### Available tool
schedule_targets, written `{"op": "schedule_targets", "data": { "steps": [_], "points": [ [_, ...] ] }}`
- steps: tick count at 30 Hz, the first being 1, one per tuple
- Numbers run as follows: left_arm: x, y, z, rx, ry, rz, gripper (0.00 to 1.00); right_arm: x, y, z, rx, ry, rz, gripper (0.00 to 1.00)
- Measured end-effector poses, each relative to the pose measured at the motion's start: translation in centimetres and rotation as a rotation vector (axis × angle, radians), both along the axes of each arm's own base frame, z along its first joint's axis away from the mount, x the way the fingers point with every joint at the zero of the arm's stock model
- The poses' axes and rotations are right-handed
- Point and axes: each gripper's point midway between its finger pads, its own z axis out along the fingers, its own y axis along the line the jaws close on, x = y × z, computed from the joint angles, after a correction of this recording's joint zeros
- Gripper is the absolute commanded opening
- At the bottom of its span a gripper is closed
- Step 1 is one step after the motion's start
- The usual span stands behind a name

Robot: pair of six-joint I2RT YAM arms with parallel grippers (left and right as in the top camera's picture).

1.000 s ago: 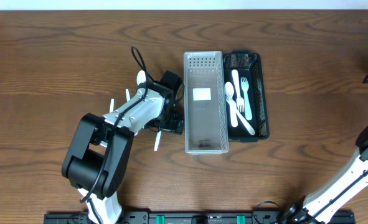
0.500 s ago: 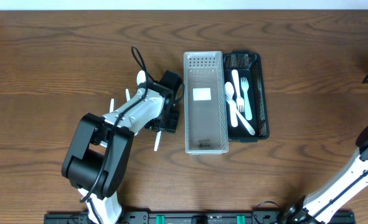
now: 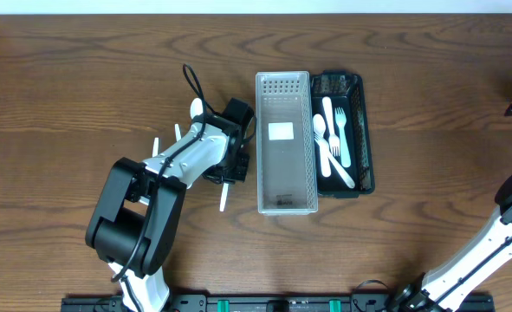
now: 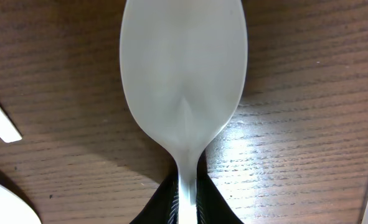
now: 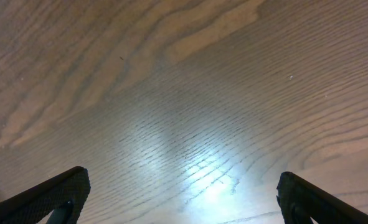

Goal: Pack container
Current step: 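Close the left gripper on the spoon handle and lift, then carry the spoon right and drop it into the grey basket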

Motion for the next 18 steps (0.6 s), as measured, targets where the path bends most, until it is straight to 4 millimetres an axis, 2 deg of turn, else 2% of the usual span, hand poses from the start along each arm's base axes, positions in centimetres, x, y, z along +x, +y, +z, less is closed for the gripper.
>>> {"op": "schedule_targets", "data": {
  "steps": [4, 9, 14, 18],
  "points": [
    [0.3, 0.8, 0.0, 0.002, 0.005, 0.026, 0.11, 0.0, 0.0, 0.0, 0.0, 0.0, 0.0, 0.99],
    [1.1, 2.7, 0.7, 0.02, 0.01, 0.082, 0.1, 0.0, 0.0, 0.0, 0.001, 0.0, 0.0, 0.99],
    [4.1, 2.6, 3.7, 0.0, -0.056, 0.104, 0.1, 0.0, 0.0, 0.0, 0.0, 0.001, 0.0, 0.99],
    [6.3, 1.1, 7.5, -0.037, -0.143, 0.09, 0.11, 0.0, 0.0, 0.0, 0.0, 0.0, 0.0, 0.99]
  ]
}}
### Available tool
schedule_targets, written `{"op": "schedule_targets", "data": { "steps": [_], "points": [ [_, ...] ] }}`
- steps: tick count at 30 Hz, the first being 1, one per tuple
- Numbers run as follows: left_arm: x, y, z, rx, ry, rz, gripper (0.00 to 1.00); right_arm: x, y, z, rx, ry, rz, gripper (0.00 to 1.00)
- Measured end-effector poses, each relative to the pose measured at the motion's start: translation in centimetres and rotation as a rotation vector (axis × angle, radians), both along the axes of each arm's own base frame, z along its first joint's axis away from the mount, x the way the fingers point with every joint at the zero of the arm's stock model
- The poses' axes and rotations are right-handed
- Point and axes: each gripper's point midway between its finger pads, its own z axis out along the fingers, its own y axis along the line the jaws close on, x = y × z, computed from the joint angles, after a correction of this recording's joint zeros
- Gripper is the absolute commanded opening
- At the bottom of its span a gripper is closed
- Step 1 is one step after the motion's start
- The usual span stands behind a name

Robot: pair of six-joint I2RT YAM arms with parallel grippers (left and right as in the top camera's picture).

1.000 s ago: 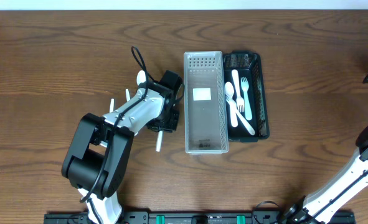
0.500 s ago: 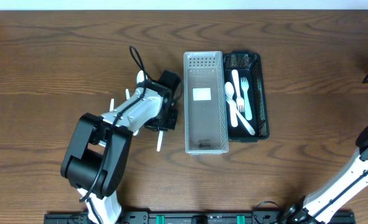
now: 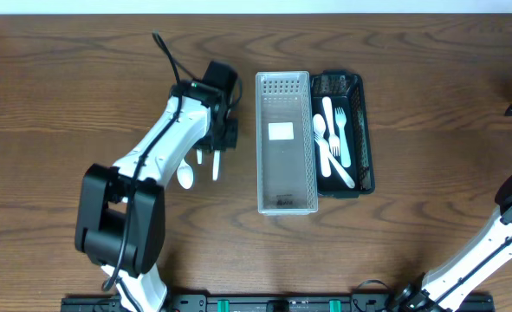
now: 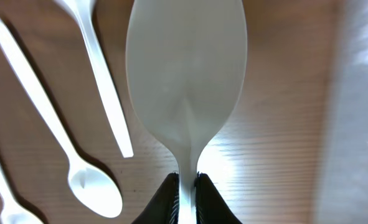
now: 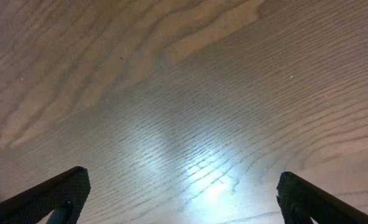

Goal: Pack container
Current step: 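Carry the spoon right and drop it into the grey basket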

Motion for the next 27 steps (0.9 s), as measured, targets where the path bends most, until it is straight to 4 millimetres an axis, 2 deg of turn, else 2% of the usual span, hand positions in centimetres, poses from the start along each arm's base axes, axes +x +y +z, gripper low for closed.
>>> {"op": "schedule_targets", "data": {
  "steps": [3, 7, 12, 15, 21, 23, 25, 27],
  "points": [
    [1.5, -1.5, 3.8, -0.042, -0.096, 0.002, 0.1, 0.0, 0.0, 0.0, 0.0, 0.0, 0.0, 0.99],
    [2.6, -2.9, 8.6, -0.107, -0.213, 0.036, 0.1, 0.0, 0.0, 0.0, 0.0, 0.0, 0.0, 0.99],
    [2.5, -4.5, 12.7, -0.21, -0.305, 0.085, 0.11, 0.0, 0.0, 0.0, 0.0, 0.0, 0.0, 0.99],
    [1.7, -6.4, 13.3, -0.26, -0.3, 0.093, 0.1, 0.0, 0.0, 0.0, 0.0, 0.0, 0.0, 0.99],
    [-0.4, -11.6, 12.6, -0.31, -0.267, 0.017, 0.11, 0.0, 0.0, 0.0, 0.0, 0.0, 0.0, 0.99],
    [-0.8, -12.4, 12.1, -0.308, -0.254, 0.005, 0.13, 0.0, 0.0, 0.0, 0.0, 0.0, 0.0, 0.99],
    [-0.8, -12.7, 11.4, -0.299, -0.241, 0.002, 0.23, 0.0, 0.0, 0.0, 0.0, 0.0, 0.0, 0.99],
    [-0.6, -12.6, 10.7, -0.289, -0.228, 0.011, 0.26, 0.0, 0.0, 0.0, 0.0, 0.0, 0.0, 0.99]
  ]
}}
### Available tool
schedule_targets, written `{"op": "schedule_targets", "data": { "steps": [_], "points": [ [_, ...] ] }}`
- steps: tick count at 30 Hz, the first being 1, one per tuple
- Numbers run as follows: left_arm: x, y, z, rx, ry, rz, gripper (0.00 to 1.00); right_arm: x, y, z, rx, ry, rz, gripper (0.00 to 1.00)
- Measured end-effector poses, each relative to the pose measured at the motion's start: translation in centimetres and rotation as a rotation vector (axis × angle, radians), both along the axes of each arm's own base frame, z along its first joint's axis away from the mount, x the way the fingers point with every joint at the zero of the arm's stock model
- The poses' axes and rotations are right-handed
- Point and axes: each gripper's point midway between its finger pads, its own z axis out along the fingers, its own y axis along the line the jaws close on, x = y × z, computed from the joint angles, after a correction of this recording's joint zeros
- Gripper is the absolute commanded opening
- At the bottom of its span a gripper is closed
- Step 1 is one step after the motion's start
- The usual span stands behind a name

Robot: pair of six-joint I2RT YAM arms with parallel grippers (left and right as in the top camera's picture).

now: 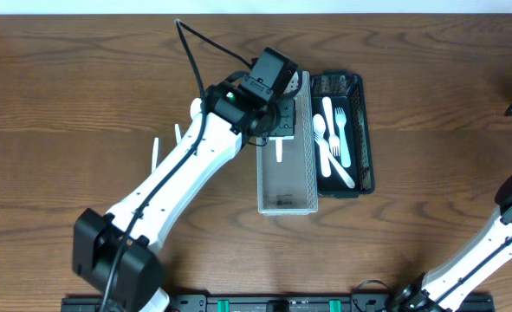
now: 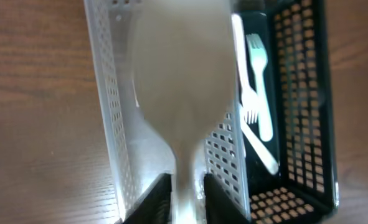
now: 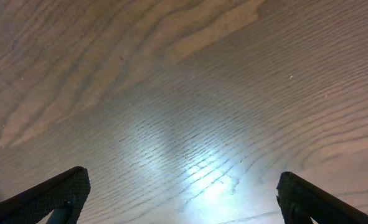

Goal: Pack container
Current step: 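Carry the spoon right and drop it into the grey basket, then move the left gripper back over the remaining white spoons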

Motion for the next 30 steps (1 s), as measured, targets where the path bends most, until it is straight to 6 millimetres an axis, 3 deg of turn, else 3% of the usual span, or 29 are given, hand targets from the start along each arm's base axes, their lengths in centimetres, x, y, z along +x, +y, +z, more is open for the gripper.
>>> {"op": "schedule_targets", "data": {
  "steps": [2, 3, 7, 9, 14, 16, 24, 26, 30],
  "points": [
    [0.2, 0.1, -0.6, 0.007, 0.012, 0.008, 0.38, 0.0, 0.0, 0.0, 0.0, 0.0, 0.0, 0.99],
    [0.2, 0.1, -0.8, 0.012, 0.015, 0.005, 0.5, 0.0, 0.0, 0.0, 0.0, 0.0, 0.0, 0.99],
    [0.4, 0.0, -1.0, 0.008, 0.019, 0.016, 0.57, 0.0, 0.0, 0.0, 0.0, 0.0, 0.0, 0.99],
    [0.7, -0.2, -0.8, 0.003, -0.001, 0.003, 0.68, 0.0, 0.0, 0.0, 0.0, 0.0, 0.0, 0.99],
    [1.6, 0.8, -0.6, 0.041, -0.044, -0.042, 0.83, 0.0, 0.0, 0.0, 0.0, 0.0, 0.0, 0.99],
    [2.4, 2.5, -0.5, 0.075, -0.061, -0.023, 0.86, 0.0, 0.0, 0.0, 0.0, 0.0, 0.0, 0.99],
    [5.1, 13.7, -0.1, 0.22, -0.049, 0.193, 0.89, 0.0, 0.0, 0.0, 0.0, 0.0, 0.0, 0.99],
    [5.4, 15.3, -0.6, 0.246, -0.032, 0.212, 0.92, 0.0, 0.0, 0.0, 0.0, 0.0, 0.0, 0.99],
    [6.0, 16.6, -2.4, 0.278, 0.007, 0.215, 0.92, 0.0, 0.0, 0.0, 0.0, 0.0, 0.0, 0.99]
  ]
}}
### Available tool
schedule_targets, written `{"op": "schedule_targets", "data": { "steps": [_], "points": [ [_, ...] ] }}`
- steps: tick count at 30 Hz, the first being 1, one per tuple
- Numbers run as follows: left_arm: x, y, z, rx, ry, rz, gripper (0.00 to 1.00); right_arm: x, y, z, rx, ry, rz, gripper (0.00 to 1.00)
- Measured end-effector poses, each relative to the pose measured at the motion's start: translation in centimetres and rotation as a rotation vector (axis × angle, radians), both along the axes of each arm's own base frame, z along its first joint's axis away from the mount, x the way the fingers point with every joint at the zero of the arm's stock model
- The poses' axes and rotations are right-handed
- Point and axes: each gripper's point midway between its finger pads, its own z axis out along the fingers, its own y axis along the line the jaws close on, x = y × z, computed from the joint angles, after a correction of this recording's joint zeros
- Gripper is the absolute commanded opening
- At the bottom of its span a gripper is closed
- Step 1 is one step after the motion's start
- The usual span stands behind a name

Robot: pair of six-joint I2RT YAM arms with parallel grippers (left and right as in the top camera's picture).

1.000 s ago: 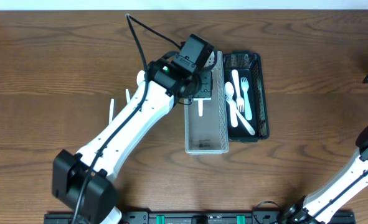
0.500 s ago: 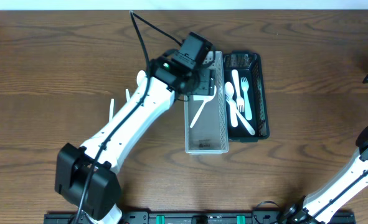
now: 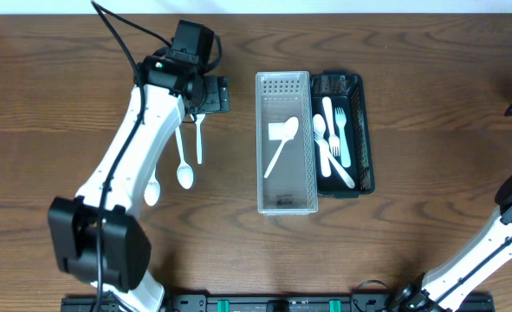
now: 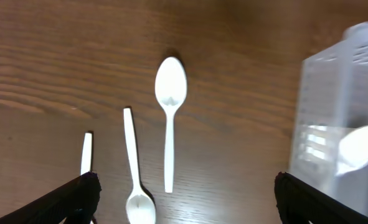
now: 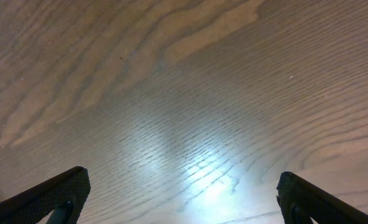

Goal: Pack container
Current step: 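Move the left gripper back over the remaining white spoons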

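Note:
A clear plastic container [image 3: 284, 199] stands at mid-table with one white spoon [image 3: 279, 147] lying slantwise inside; its bowl shows through the wall [image 4: 360, 147] in the left wrist view. A black mesh basket [image 3: 365, 130] beside it holds white forks and spoons [image 3: 333, 139]. Three loose white spoons lie to the left: one [image 4: 170, 118], a second [image 4: 134, 168], and a third [image 3: 152, 186] partly under the arm. My left gripper [image 3: 210, 94] [image 4: 187, 186] hovers open and empty above them. My right gripper [image 5: 184, 186] is open over bare wood.
The dark wooden table [image 3: 429, 234] carries the two containers side by side, the black basket on the right. My left arm [image 3: 126, 165] stretches across the left side. The right arm [image 3: 507, 225] stays at the right edge.
The spoon left my left gripper and now lies in the clear container. The gripper has opened and moved left, from over the container to above the loose spoons. The right arm is unchanged.
My left gripper was shut on a white spoon low among the loose spoons left of the container. Then it held that spoon higher, then over the clear container. Now the spoon lies inside, and the open gripper is back over the loose spoons.

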Motion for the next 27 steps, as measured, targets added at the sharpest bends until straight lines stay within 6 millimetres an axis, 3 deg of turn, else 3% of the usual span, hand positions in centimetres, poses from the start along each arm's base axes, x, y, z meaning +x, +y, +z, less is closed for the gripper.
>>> {"op": "schedule_targets", "data": {
  "steps": [9, 15, 27],
  "points": [
    [0.9, 2.4, -6.2, 0.031, 0.143, 0.032, 0.92, 0.0, 0.0, 0.0, 0.0, 0.0, 0.0, 0.99],
    [0.6, 2.4, -9.4, 0.018, 0.221, 0.032, 0.92, 0.0, 0.0, 0.0, 0.0, 0.0, 0.0, 0.99],
    [0.5, 1.9, -11.3, -0.003, 0.262, 0.025, 0.92, 0.0, 0.0, 0.0, 0.0, 0.0, 0.0, 0.99]
  ]
}}
